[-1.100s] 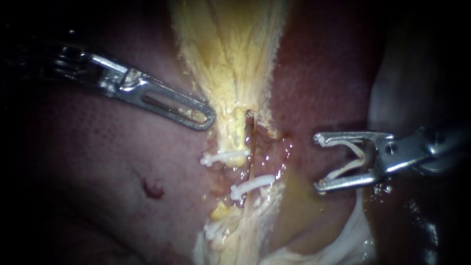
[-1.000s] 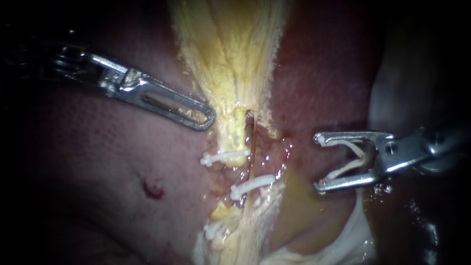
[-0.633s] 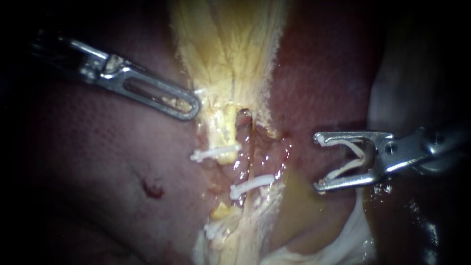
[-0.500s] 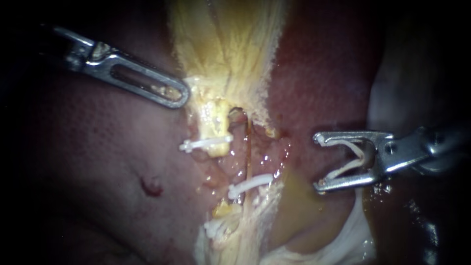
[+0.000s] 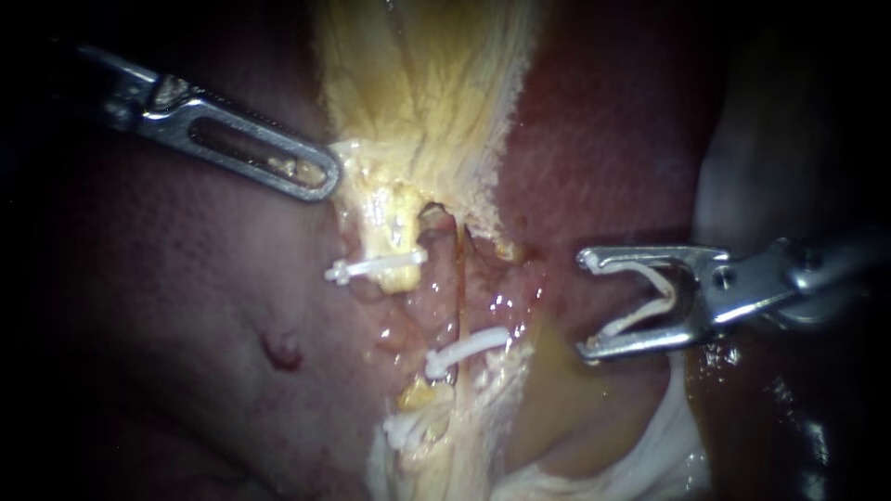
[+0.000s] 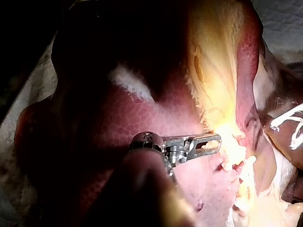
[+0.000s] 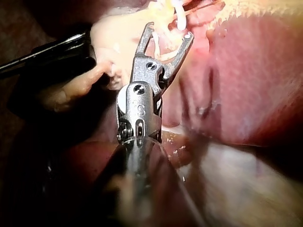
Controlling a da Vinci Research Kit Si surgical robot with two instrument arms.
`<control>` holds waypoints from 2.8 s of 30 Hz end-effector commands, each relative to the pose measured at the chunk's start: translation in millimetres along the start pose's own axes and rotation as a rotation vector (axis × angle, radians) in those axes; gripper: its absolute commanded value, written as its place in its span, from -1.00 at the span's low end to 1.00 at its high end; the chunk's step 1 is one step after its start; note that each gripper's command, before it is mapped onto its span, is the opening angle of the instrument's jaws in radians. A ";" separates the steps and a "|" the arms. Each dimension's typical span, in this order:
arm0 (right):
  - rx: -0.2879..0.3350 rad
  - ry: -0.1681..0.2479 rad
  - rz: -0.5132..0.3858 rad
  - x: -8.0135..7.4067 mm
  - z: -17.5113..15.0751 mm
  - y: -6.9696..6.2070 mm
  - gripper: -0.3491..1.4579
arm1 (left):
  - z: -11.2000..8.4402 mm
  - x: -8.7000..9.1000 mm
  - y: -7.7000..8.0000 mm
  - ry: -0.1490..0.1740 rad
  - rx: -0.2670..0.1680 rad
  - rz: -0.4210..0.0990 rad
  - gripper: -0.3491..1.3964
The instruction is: Clipping second clip right tube
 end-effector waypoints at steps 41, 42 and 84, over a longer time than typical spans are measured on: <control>0.203 0.093 0.359 -4.9 14.3 3.8 -0.09 | 0.2 0.1 -0.1 -0.001 -0.002 0.000 -1.00; 0.213 0.098 0.361 -4.8 14.5 3.9 -0.09 | 0.2 0.1 -0.1 -0.001 -0.002 0.000 -1.00; 0.436 0.244 0.445 -1.6 14.1 0.6 -0.33 | 0.2 0.1 0.0 -0.001 -0.002 0.000 -1.00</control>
